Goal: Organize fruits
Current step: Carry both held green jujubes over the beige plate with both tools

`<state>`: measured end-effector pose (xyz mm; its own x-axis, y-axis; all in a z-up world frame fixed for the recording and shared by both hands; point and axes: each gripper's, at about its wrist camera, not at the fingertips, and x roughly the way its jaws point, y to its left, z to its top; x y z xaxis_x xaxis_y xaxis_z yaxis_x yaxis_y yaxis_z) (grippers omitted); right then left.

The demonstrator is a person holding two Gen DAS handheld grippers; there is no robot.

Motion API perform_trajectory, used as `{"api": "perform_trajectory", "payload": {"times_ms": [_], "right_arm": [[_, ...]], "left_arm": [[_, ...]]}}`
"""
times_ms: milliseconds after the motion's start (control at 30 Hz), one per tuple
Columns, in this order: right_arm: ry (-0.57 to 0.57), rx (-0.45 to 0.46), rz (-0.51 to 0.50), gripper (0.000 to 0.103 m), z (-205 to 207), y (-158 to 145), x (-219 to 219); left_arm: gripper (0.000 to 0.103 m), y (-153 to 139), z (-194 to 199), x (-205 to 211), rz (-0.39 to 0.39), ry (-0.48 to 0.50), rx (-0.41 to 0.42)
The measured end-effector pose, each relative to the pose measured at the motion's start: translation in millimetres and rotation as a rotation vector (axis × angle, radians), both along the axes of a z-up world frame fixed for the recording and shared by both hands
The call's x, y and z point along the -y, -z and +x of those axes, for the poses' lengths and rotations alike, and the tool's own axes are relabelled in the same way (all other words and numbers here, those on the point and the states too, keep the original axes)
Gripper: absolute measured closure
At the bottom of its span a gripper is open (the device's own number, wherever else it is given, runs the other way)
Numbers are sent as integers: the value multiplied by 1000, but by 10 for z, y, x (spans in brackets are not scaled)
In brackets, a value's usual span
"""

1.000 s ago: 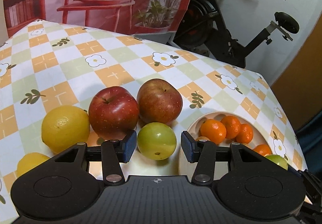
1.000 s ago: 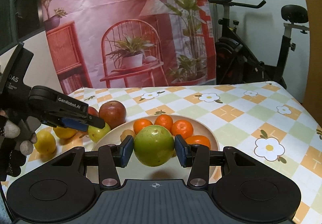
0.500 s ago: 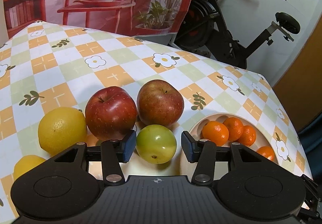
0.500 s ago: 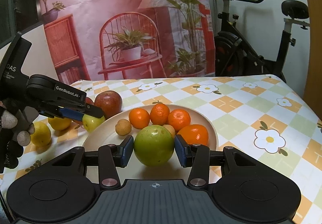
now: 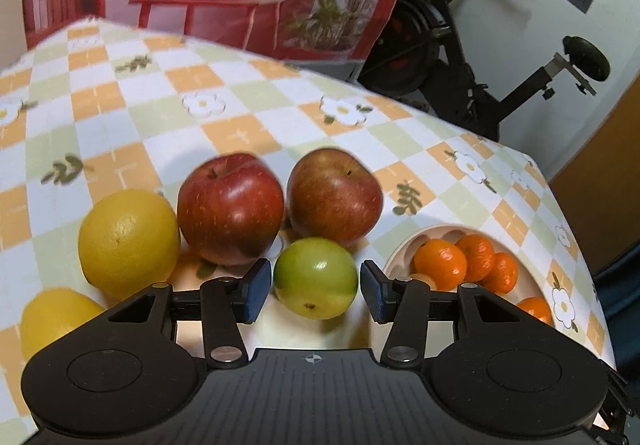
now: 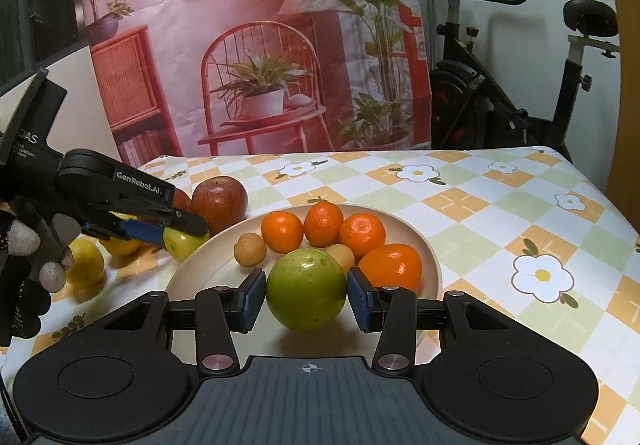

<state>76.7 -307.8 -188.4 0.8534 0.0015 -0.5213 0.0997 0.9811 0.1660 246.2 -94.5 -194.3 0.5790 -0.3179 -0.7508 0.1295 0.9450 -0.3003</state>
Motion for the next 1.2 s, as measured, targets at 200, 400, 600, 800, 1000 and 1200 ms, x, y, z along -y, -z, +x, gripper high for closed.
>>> {"api": "perform_trajectory", "payload": {"times_ms": [200,400,600,800,1000,1200], "right_arm": [[4,-4,3,62,-11,14,-1],[2,-2,1,62,-6,10,-4],[-2,3,-11,62,-8,-26,-35],[-4,10,-21,62,-26,-68,-61],[-9,12,-34,62,-39,-105,-104],[-7,6,-40,62,-55,-121,-125]], "left_arm": [[53,21,-37,18,7,24,11],[53,0,-81,11,23,38,21],[53,-80,-166,13,45,56,60],[53,-211,-313,41,91,93,131],[53,-339,-469,107,147,144,209],[53,-409,-606,194,192,200,275]]}}
